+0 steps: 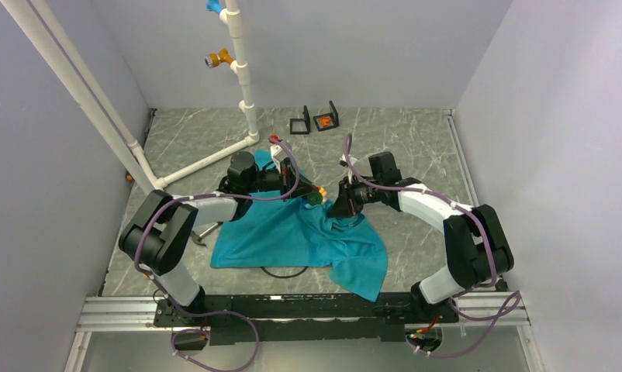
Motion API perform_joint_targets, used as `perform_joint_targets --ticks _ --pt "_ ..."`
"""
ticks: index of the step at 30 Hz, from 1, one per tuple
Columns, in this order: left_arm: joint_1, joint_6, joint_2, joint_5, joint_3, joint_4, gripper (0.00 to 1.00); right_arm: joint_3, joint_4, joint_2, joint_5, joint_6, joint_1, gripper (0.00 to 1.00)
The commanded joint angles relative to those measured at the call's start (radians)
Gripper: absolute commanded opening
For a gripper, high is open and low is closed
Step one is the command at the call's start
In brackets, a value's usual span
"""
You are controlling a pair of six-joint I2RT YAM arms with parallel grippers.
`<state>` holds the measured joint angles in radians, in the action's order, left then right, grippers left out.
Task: Remove the brooch from the garment
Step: Remove the brooch from the clothes.
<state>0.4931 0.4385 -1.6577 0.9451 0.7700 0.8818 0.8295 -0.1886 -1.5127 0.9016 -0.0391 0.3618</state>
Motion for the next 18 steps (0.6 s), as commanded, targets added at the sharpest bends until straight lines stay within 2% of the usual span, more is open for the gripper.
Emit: perform_joint_targets --ticks 1,4,6,12,18 --pt "-0.002 0.126 -0.034 0.008 -0.011 0.187 0.00 0.008 0.110 0.018 0.058 0.030 0.009 0.15" --pt "-0.001 0.141 -0.048 0.000 -0.007 0.199 0.00 -0.003 0.130 0.030 0.062 0.037 0.009 0.03" --pt "-0.001 0.148 -0.054 -0.004 -0.009 0.209 0.00 -0.008 0.144 0.038 0.060 0.038 0.009 0.00" --pt "0.005 0.189 -0.081 -0.019 -0.025 0.238 0.00 -0.002 0.160 0.026 0.051 0.105 0.009 0.00" --pt "0.021 0.188 -0.065 -0.100 -0.057 0.234 0.00 -0.009 0.213 0.014 0.058 0.167 0.009 0.00"
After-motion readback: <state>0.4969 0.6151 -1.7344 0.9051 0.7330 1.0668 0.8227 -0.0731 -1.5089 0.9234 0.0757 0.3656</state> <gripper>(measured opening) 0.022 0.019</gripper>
